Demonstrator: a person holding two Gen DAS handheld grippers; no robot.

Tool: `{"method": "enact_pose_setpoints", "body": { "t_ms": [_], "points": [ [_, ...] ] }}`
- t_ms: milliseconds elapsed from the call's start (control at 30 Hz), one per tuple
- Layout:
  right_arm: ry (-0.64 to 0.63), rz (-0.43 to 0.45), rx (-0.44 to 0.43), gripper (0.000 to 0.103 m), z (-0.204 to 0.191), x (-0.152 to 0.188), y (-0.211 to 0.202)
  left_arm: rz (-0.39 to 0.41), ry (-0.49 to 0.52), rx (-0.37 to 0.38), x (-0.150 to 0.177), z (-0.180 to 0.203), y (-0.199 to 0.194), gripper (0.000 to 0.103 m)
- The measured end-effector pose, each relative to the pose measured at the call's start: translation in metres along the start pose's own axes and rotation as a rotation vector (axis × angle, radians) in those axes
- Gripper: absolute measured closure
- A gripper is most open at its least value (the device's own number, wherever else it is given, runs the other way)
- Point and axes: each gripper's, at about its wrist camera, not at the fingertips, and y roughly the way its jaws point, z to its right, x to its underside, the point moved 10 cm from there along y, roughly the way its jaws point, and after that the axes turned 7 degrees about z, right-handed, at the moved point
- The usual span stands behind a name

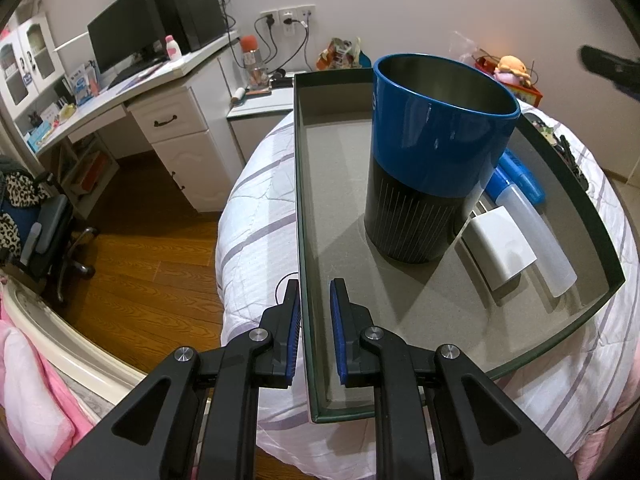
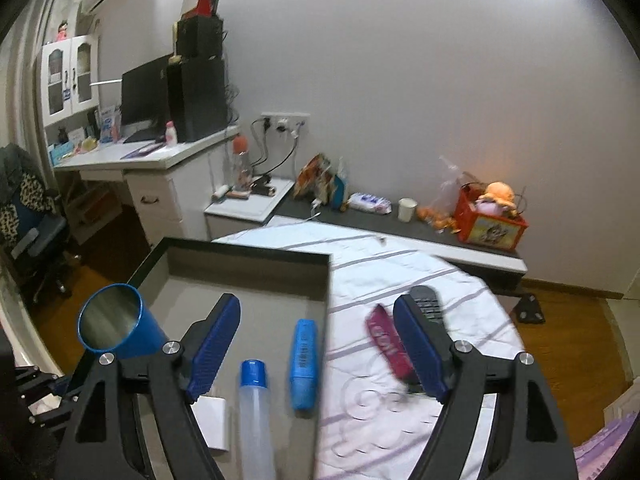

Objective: Organize rigid objects
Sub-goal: 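Move the right gripper back over the remote and keys on the bed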

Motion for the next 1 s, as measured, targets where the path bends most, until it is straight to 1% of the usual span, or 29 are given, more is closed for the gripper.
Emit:
{"method": "enact_pose_setpoints", "body": {
  "t_ms": [100,200,300,433,467,500,533,633,700,1000],
  "points": [
    [0.008,0.023,0.031,0.019,0.017,-0.005,-0.012,-0.002,0.000,-0.001,0.000,-0.001,0.000,0.090],
    [0.024,0.025,0.059,0.017,0.031,-0.004,-0.017,-0.004,0.003,-0.005,0.000,-0.001,0.000,0.090],
    [0.054,0.012,0.088,0.016,0.051,0.004,-0.017,-0.005,0.004,-0.005,0.000,-0.001,0.001,0.090],
    [0.099,-0.012,0.089,0.012,0.074,0.021,-0.018,-0.006,0.005,-0.008,-0.001,-0.001,0.001,0.090],
    [0.109,-0.015,0.092,0.011,0.080,0.025,-0.019,-0.007,0.006,-0.011,0.000,-0.001,0.001,0.090],
    [0.117,-0.017,0.096,0.003,0.085,0.028,-0.020,-0.007,0.007,-0.013,-0.001,-0.001,0.001,0.090],
    [0.120,-0.016,0.107,0.000,0.090,0.030,-0.021,-0.008,0.007,-0.014,0.000,-0.002,0.001,0.090],
    [0.127,-0.019,0.102,0.000,0.098,0.035,-0.023,-0.008,0.007,-0.014,0.000,-0.002,0.001,0.090],
    [0.115,-0.023,0.123,0.000,0.104,0.037,-0.023,-0.008,0.008,-0.014,0.000,-0.002,0.001,0.090],
    [0.096,-0.019,0.164,0.000,0.123,0.041,-0.026,-0.008,0.007,-0.013,0.000,-0.002,0.001,0.090]
  ]
}}
